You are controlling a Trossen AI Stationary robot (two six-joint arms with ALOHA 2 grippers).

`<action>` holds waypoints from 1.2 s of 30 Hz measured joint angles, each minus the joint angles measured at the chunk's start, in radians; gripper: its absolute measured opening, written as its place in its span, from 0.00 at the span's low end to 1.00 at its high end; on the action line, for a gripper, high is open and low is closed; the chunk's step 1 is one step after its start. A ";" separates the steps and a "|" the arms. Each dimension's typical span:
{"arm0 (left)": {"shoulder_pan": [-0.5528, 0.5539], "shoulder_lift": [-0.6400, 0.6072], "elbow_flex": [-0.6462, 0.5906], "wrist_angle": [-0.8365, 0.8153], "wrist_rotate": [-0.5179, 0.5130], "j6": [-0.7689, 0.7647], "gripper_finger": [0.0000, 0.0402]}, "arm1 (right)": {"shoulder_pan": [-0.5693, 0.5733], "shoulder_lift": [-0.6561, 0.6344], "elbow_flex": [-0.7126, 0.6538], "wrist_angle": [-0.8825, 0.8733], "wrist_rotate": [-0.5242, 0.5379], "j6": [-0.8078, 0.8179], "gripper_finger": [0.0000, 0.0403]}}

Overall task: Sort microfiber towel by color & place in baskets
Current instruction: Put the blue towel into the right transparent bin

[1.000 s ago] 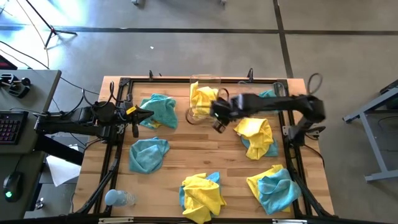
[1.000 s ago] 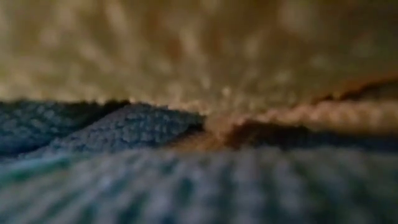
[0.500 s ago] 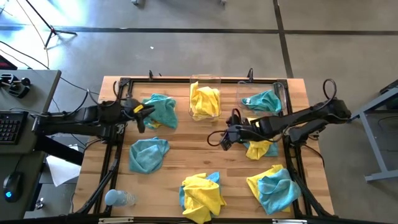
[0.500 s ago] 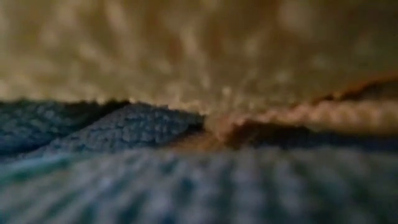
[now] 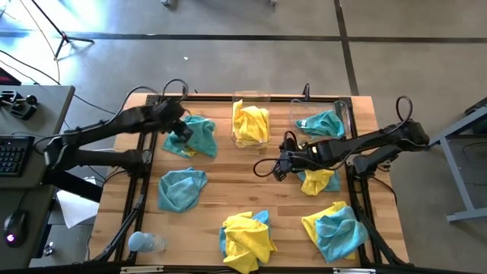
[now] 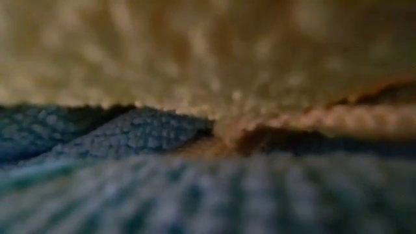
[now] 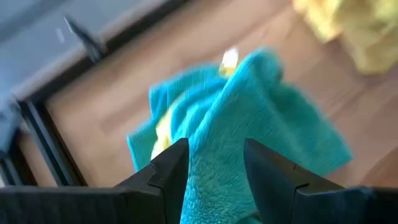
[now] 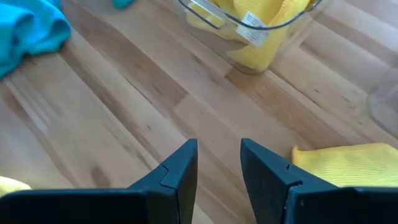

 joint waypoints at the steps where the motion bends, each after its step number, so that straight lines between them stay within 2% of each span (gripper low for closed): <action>1: 0.032 0.037 0.004 -0.009 0.035 0.004 0.35 | 0.000 0.000 0.000 -0.006 0.000 -0.011 0.29; 4: 0.102 0.133 0.005 -0.007 0.119 0.011 0.34 | 0.000 0.000 0.000 -0.013 -0.002 -0.043 0.29; 9: 0.161 0.253 0.006 -0.007 0.186 0.030 0.34 | 0.000 0.000 0.000 -0.039 -0.003 -0.104 0.29; 11: 0.166 0.282 0.006 -0.006 0.219 0.046 0.30 | 0.000 0.000 0.000 -0.055 -0.003 -0.122 0.29; 13: 0.166 0.300 0.006 -0.004 0.220 0.049 0.22 | 0.000 0.000 0.000 -0.074 -0.003 -0.142 0.29; 16: 0.163 0.296 0.006 -0.003 0.225 0.057 0.04 | 0.000 0.000 0.000 -0.094 0.009 -0.149 0.29; 21: 0.152 0.224 0.033 -0.014 0.240 0.058 0.01 | 0.000 0.000 0.000 -0.106 0.036 -0.150 0.29; 25: 0.137 0.141 0.110 -0.012 0.244 0.060 0.00 | 0.000 0.000 0.000 -0.095 0.061 -0.146 0.29; 31: 0.111 0.068 0.250 -0.027 0.301 0.118 0.00 | -0.020 0.000 0.000 0.065 0.106 -0.185 0.29; 36: 0.052 0.067 0.364 -0.025 0.351 0.129 0.00 | -0.074 0.000 0.000 0.417 0.117 -0.416 0.30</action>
